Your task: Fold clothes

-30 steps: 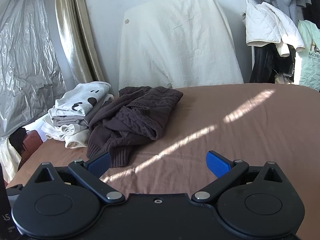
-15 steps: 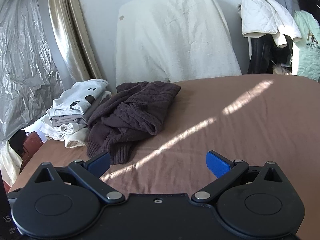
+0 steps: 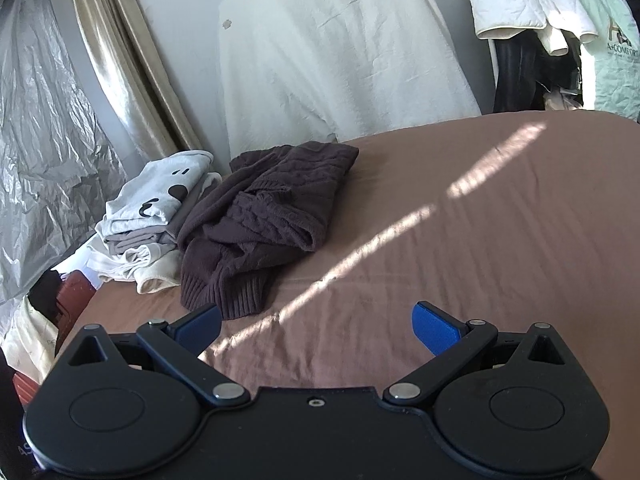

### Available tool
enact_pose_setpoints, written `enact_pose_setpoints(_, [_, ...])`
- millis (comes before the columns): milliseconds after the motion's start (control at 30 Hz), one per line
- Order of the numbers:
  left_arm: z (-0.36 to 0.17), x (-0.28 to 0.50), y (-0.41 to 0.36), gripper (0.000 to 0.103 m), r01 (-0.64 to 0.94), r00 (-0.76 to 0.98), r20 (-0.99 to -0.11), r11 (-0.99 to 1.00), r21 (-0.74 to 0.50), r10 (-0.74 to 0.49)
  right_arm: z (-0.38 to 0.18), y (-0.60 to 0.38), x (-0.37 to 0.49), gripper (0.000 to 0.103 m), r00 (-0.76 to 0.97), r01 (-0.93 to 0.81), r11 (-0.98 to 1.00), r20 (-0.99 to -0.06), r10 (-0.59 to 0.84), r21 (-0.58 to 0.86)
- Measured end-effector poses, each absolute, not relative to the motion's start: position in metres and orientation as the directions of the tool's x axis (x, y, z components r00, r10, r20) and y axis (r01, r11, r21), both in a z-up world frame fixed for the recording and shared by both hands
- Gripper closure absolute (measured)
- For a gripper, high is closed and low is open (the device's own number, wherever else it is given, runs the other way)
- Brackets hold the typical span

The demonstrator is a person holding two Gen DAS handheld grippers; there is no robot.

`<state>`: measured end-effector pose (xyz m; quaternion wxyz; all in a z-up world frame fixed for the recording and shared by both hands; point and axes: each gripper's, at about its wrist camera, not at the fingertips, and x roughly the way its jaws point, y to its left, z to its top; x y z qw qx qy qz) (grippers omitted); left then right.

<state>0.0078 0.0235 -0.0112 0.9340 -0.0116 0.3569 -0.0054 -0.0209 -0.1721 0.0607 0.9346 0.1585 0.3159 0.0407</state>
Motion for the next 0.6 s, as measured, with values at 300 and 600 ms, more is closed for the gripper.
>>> enact_pose_setpoints(300, [-0.0131,0.0086,0.0248,0.000,0.005,0.738,-0.674,0.999,-0.039,-0.030,0.0598,-0.1734,-0.0197,0.000,0.788,0.025,0.947,-0.589,0.178,0.319])
enact_pose_setpoints(600, [-0.0177,0.0099,0.0280,0.000,-0.006,0.744,-0.667,0.998,-0.066,-0.040,0.0583,-0.1724,-0.0188,0.000,0.792,0.022,0.958,-0.589,0.159,0.287])
